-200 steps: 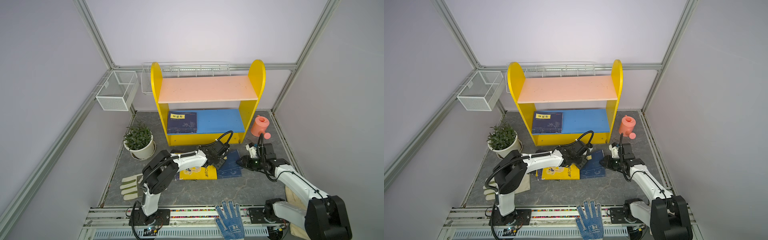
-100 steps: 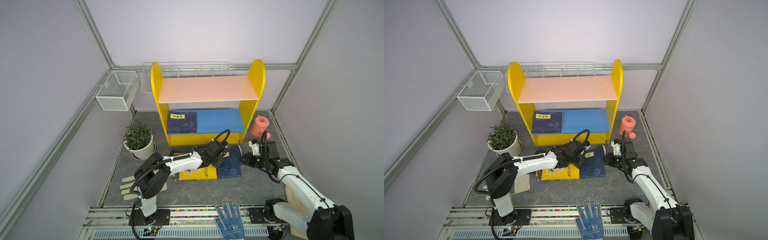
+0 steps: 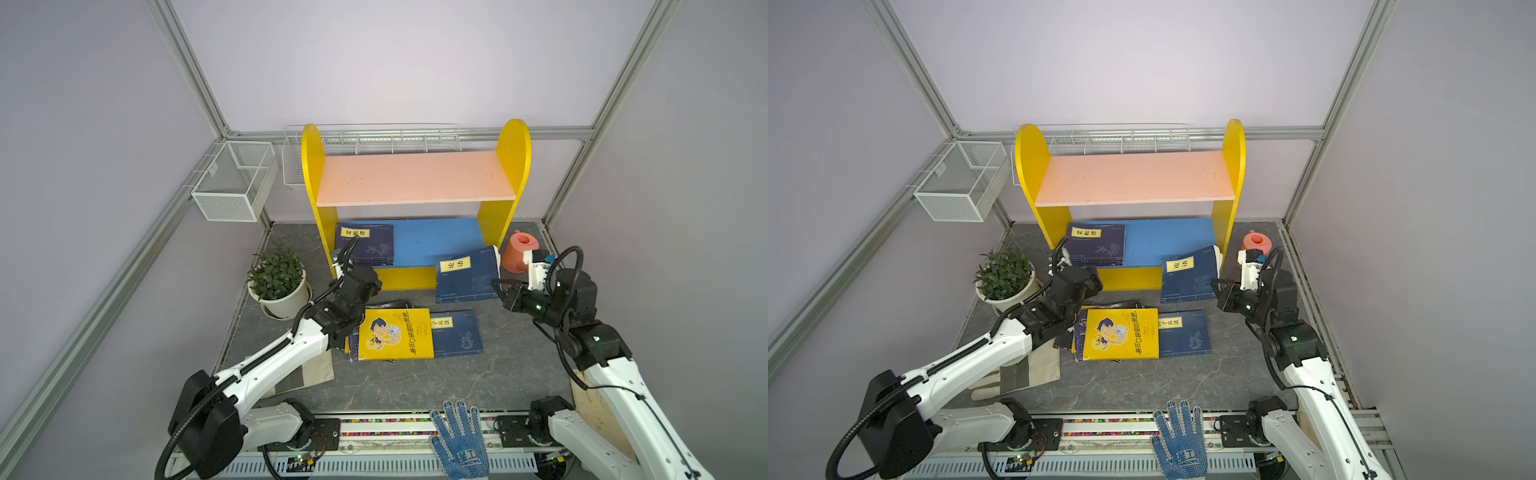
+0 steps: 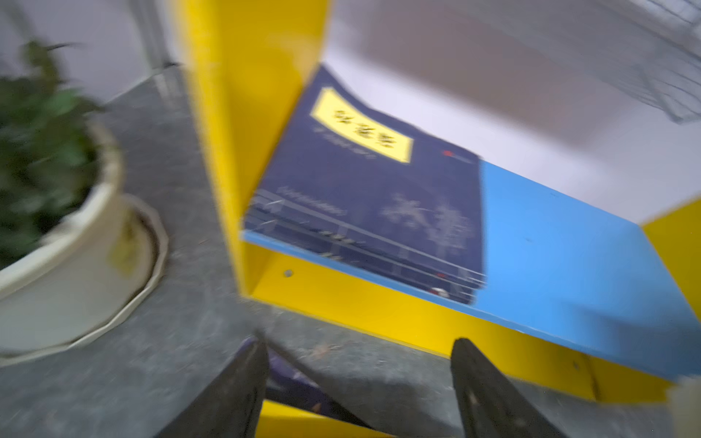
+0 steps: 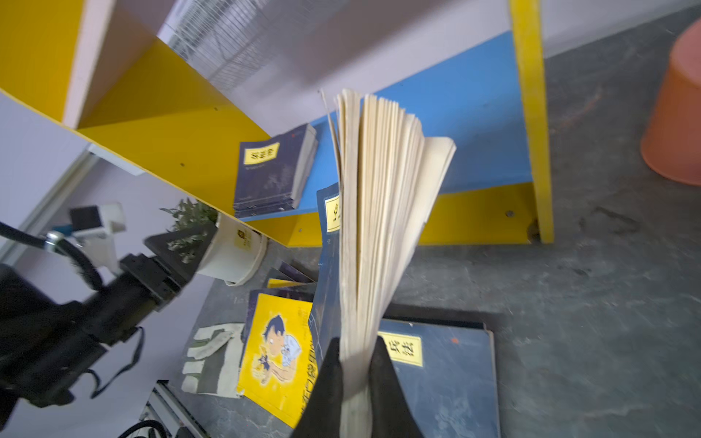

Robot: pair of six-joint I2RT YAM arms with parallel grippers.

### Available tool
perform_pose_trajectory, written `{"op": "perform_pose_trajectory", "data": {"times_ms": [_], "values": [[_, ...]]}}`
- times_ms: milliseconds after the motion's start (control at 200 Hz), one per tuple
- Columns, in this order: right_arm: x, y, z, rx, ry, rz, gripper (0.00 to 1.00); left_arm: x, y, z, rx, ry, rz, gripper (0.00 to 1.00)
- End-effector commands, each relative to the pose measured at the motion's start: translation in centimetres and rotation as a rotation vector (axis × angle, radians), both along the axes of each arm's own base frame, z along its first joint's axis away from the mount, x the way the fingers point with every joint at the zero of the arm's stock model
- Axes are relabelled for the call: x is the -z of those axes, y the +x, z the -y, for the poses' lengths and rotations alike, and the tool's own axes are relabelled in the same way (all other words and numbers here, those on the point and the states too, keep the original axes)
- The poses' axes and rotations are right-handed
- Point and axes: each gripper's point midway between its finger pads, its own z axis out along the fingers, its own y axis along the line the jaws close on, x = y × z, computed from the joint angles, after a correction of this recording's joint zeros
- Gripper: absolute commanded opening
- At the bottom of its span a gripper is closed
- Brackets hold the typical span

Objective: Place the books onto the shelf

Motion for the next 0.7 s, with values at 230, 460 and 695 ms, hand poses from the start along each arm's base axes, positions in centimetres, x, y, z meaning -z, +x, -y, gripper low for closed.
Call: {"op": "perform_pose_trajectory", "data": {"times_ms": [230,460,695], "values": [[-7.0,6.3,-10.5,-0.038,0.264,0.178,0.07,6.7,-6.0,-10.0,-0.423,-0.182,-0.139,0.78],[-6.2,10.8,-16.8,-0.070,0.315,0.128,0.06,7.6,-7.4,-12.0,-0.477,-0.223,-0.147,0.78],[-5.0,14.8,-21.7,-0.120,0.401,0.076,0.07,7.9,-8.0,-12.6,-0.490,-0.213,-0.151,0.78]]}}
